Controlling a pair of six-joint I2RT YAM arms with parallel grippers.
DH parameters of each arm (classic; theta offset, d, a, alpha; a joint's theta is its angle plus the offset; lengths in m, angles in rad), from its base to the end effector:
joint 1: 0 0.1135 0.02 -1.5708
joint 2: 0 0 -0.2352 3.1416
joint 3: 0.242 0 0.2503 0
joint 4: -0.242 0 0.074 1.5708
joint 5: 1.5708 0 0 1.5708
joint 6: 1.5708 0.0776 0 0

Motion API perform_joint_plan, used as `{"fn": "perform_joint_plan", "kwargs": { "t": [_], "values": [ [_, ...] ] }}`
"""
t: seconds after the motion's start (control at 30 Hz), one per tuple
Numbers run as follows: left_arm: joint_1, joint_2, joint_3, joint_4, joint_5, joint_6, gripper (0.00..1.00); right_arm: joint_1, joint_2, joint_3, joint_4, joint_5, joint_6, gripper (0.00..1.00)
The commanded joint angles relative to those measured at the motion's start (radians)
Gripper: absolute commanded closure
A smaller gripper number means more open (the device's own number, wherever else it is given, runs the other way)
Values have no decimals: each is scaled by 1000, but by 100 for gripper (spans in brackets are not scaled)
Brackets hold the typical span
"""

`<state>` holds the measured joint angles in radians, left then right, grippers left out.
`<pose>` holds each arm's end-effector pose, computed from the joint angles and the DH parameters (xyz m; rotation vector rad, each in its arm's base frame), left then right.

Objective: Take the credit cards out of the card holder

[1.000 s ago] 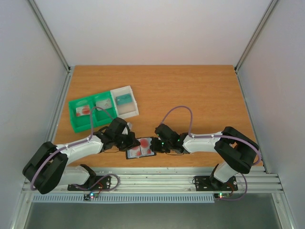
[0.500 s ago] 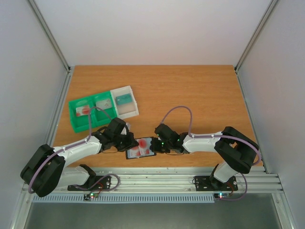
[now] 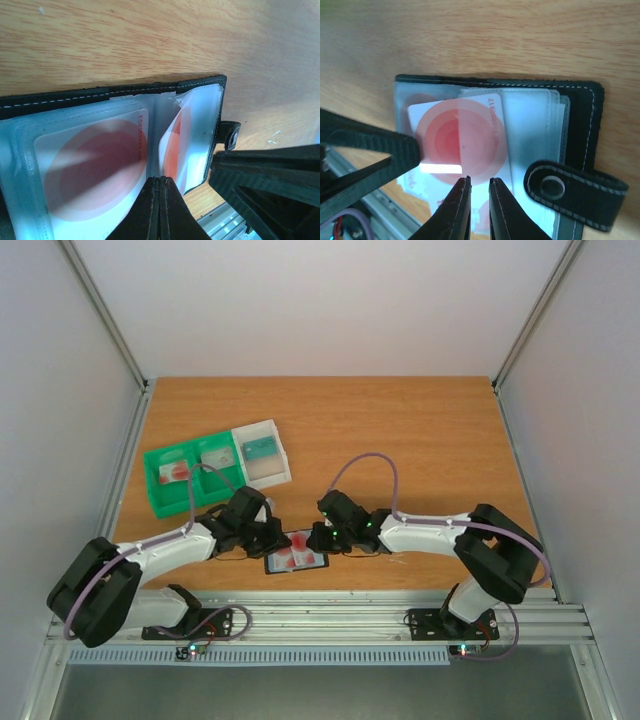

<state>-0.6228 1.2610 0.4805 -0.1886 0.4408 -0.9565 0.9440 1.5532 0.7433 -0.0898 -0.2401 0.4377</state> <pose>0.1795 -0.1697 0.0903 -0.2759 2.8224 -1.0696 0.1726 0.2698 0.0971 -0.7714 2.5368 0.8349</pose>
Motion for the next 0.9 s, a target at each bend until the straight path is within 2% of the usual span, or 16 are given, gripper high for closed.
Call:
{"fn": "perform_joint_plan", "kwargs": {
  "t": [0.0,0.2,0.3,0.5,0.6,0.87],
  "values": [
    [5,27,32,45,18,6,100,6,90,54,-31,31,-27,88],
    [4,44,13,134,46,-23,99,1,149,46,-25,58,-23,92],
    [1,59,-11,254,69,-54,88,-1,156,27,0,42,-7,92],
    [-3,81,-44,350,60,-90,86,-3,152,2,24,35,11,92],
    [-3,67,-45,335,45,-90,99,-4,139,-8,27,35,14,92],
    [-3,-8,-1,126,-31,-23,100,-15,117,-28,27,40,9,92]
  ]
}}
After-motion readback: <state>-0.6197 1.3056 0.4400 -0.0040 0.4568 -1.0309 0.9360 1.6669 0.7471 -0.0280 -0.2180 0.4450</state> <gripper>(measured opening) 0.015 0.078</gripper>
